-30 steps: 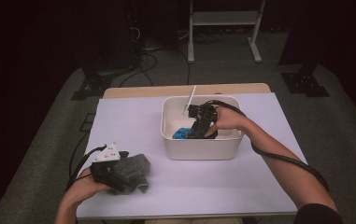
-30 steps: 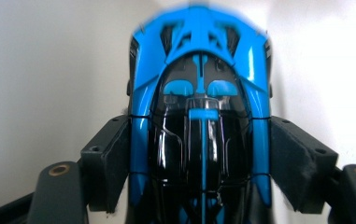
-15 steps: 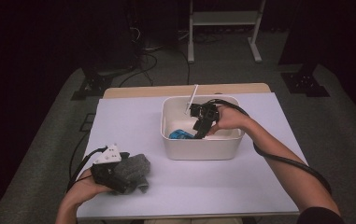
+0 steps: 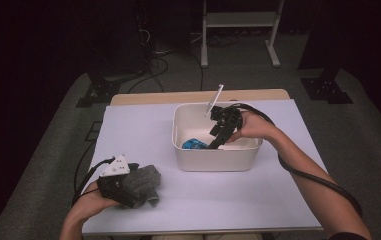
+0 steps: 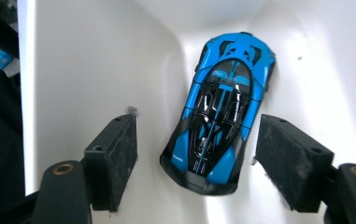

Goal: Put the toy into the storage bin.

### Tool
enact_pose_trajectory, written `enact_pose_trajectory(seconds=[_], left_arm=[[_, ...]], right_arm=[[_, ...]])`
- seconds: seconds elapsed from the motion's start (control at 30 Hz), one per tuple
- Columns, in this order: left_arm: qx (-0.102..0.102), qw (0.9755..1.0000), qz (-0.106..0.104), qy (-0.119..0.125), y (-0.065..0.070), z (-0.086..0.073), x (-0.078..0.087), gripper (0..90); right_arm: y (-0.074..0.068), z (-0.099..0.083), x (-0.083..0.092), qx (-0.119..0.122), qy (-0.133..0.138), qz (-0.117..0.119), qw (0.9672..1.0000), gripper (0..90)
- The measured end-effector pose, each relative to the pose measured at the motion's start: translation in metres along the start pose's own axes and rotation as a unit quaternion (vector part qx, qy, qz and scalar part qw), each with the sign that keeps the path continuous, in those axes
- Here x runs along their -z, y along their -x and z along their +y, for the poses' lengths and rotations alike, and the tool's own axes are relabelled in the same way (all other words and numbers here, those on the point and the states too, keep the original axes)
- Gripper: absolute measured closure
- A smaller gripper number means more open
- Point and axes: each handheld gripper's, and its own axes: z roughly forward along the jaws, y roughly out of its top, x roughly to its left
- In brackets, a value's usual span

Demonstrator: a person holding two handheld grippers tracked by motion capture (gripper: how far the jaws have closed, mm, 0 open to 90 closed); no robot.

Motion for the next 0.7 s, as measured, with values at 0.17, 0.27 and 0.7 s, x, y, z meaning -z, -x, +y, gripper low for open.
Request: enact_pose_trajectory(seconds=[0.17,0.27,0.7], left_arm=[[-0.001,1.0000,-0.002,-0.002,0.000,0.000,-0.002,2.4],[0.000,1.0000,-0.005,0.000,0.001,0.000,-0.002,2.4],[-0.005,1.0000,-0.005,-0.003,0.002,0.001,-0.004,2.4]], right_arm=[[-0.002,-0.010,0.015,-0.010,0.020,-0.008,0.9997,27.1],[-0.003,-0.013,0.022,-0.015,0.029,-0.012,0.9994,26.6],[-0.015,-0.031,0.055,-0.027,0.065,-0.031,0.9970,25.8]])
